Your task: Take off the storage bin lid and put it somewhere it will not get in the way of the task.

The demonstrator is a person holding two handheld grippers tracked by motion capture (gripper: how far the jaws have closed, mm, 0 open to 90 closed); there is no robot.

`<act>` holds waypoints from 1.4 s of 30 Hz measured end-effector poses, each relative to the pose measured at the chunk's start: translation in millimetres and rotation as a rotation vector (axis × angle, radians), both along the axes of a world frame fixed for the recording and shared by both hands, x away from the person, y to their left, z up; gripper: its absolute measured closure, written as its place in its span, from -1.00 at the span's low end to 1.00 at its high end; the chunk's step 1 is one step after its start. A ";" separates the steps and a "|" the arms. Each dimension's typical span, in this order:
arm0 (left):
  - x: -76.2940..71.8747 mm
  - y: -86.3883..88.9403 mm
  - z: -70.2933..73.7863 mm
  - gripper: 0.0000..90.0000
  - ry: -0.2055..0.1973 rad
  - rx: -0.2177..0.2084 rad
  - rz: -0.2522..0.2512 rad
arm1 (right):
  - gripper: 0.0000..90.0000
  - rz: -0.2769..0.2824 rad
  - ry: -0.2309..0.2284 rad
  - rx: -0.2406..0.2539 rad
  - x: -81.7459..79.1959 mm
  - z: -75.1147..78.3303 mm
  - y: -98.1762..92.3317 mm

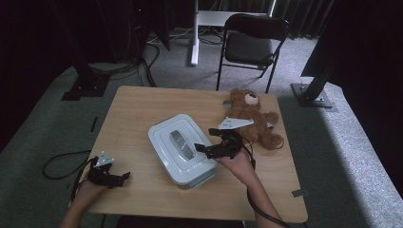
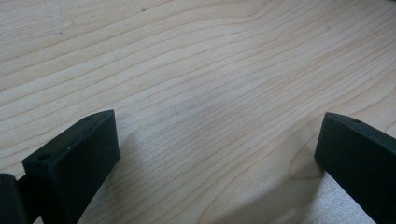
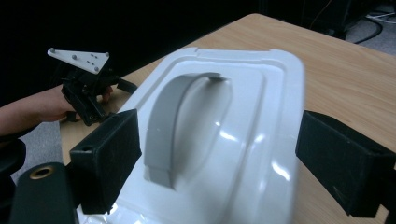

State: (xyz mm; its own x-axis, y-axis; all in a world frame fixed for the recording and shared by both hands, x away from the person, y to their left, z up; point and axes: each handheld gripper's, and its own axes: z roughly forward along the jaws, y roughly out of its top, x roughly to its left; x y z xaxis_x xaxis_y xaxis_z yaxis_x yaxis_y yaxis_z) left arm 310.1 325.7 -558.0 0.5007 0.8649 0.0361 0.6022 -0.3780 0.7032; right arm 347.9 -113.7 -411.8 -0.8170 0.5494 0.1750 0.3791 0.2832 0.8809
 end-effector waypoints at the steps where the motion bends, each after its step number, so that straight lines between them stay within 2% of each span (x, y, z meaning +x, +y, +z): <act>1: 0.0 0.0 0.0 -0.99 0.000 0.000 0.000 | -0.71 0.008 0.001 -0.005 0.2 0.2 5.0; 8: 0.0 0.0 -0.1 -0.99 -0.001 -0.001 0.000 | -0.73 0.035 0.007 -0.051 0.6 1.4 32.6; 13: 0.0 -0.1 -0.1 -0.99 -0.001 -0.001 0.001 | -0.71 0.040 0.013 -0.116 -0.6 -1.1 53.9; 17: 0.0 -0.1 -0.1 -0.99 -0.001 -0.001 0.001 | -0.51 0.016 0.010 -0.159 0.4 -3.6 63.7; 19: 0.0 -0.1 -0.1 -0.99 -0.002 -0.001 0.001 | -0.35 -0.010 0.030 -0.173 2.1 -5.5 67.7; 21: 0.0 0.0 0.0 -0.99 0.000 0.000 0.000 | -0.10 -0.035 0.028 -0.184 2.2 -7.6 70.4; 23: 0.0 0.0 0.0 -0.99 0.000 0.000 0.000 | 0.04 -0.044 0.040 -0.181 2.6 -9.2 71.0; 25: 0.0 0.0 0.0 -0.99 0.000 -0.001 0.000 | 0.27 -0.018 0.032 -0.179 1.7 -9.3 70.1; 27: 0.0 0.0 0.0 -0.99 0.000 0.000 0.000 | 0.39 0.000 0.034 -0.177 -0.2 -8.9 70.5; 33: -0.3 -0.2 -0.1 -0.99 -0.001 -0.001 0.002 | 0.50 0.004 0.082 -0.155 -0.5 -5.8 68.1; 37: -0.2 -0.1 -0.1 -0.99 -0.001 0.000 0.002 | 0.52 0.016 0.072 -0.136 -2.8 2.3 64.1; 42: -0.2 -0.1 0.0 -0.99 -0.001 0.000 0.001 | 0.52 0.018 0.080 -0.096 -1.0 11.4 58.5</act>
